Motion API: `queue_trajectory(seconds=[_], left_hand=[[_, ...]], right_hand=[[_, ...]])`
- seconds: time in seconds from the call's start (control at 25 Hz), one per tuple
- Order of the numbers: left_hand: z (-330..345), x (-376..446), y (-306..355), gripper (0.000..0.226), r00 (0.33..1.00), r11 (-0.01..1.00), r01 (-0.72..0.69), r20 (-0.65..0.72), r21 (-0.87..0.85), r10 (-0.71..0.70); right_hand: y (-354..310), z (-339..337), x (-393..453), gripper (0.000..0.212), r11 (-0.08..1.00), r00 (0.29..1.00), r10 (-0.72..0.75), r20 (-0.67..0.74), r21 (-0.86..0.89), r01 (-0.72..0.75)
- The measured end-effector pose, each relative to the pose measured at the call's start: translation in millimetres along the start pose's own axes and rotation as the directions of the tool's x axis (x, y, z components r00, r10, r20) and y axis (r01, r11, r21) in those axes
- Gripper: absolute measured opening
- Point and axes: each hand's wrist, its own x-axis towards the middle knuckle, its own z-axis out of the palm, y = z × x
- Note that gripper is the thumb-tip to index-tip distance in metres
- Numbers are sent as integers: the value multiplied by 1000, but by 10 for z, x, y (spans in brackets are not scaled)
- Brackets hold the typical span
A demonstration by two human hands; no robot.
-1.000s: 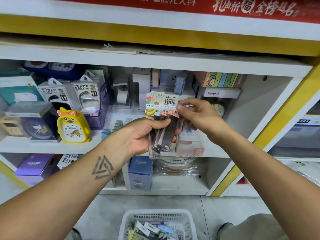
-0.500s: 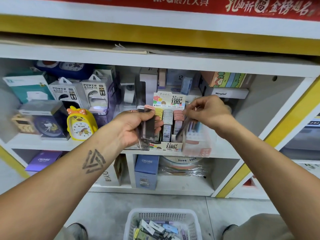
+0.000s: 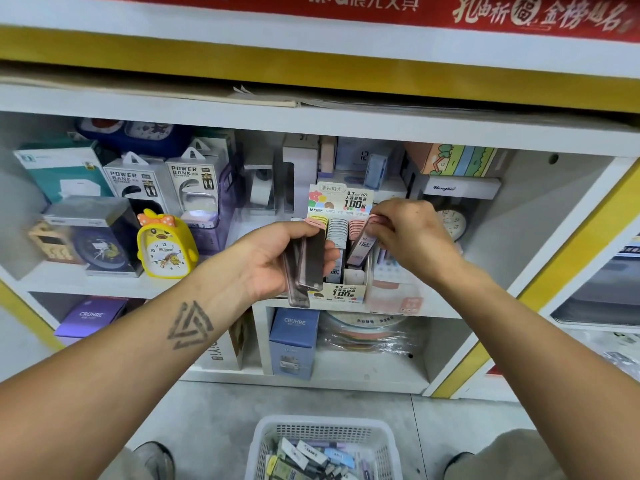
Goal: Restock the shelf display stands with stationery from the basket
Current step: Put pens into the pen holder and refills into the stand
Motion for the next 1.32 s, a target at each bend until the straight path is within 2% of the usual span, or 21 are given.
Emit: queue_trajectory(seconds=[0.08, 0.2, 0.4, 0.52, 0.56, 0.64, 0.68, 0.72, 0.76, 0.84, 0.96, 1.04, 1.08, 1.12, 1.2, 1.32], left_hand=[[5, -12, 9, 21, 1000, 1000, -1, 5, -22, 2], [8, -19, 3, 25, 1000, 1000, 2, 24, -18, -2], [26, -36, -22, 23, 998, 1000, 14, 66, -7, -14], [29, -32, -31, 25, 996, 1000, -1, 91, -6, 2], [29, -28, -38, 26, 995, 1000, -4, 100, -4, 5], [28, -8, -47, 28, 994, 1000, -6, 113, 4, 6], [28, 2, -53, 29, 993, 1000, -6, 120, 11, 4], [28, 10, -61, 29, 991, 1000, -5, 132, 18, 2], [29, 17, -70, 29, 989, 1000, -4, 149, 23, 0], [33, 26, -87, 28, 985, 999, -3, 175, 38, -3], [41, 48, -104, 27, 985, 998, -19, 173, 60, 8], [41, 55, -88, 20, 990, 999, -41, 134, 32, 37], [36, 63, -75, 16, 993, 998, -54, 107, 24, 51], [25, 71, -63, 15, 995, 998, -63, 77, 26, 61], [-5, 91, -44, 13, 998, 997, -68, 3, 44, 68], [-27, 101, -32, 12, 997, 999, -31, -76, 37, 34]], right_hand=[[-8, 33, -24, 10, 998, 998, -60, -6, -30, 60], [-9, 52, -31, 14, 998, 998, -58, 4, -36, 58], [11, 108, -12, 6, 994, 996, -80, 31, -74, 82], [17, 166, -22, 20, 983, 991, -29, 129, -177, 52], [20, 172, -23, 23, 983, 992, -11, 125, -180, 33], [-10, 159, -4, 24, 997, 998, 22, 66, -78, -17], [-45, 138, 12, 22, 994, 994, 92, 56, 55, -95], [-98, 113, 21, 20, 948, 978, 185, 95, 247, -203], [-160, 97, 19, 19, 845, 949, 258, 184, 434, -313], [-282, 80, -8, 21, 627, 899, 287, 332, 644, -438], [-358, 50, -35, 17, 486, 877, 303, 372, 731, -478], [-336, -16, -7, 11, 418, 863, 361, 354, 765, -489], [-302, -54, 15, 14, 397, 863, 385, 326, 786, -474], [-271, -92, 31, 18, 415, 872, 399, 284, 792, -448], [-203, -141, 43, 18, 554, 900, 391, 192, 732, -397], [-135, -139, 45, 12, 789, 928, 353, 120, 495, -365]])
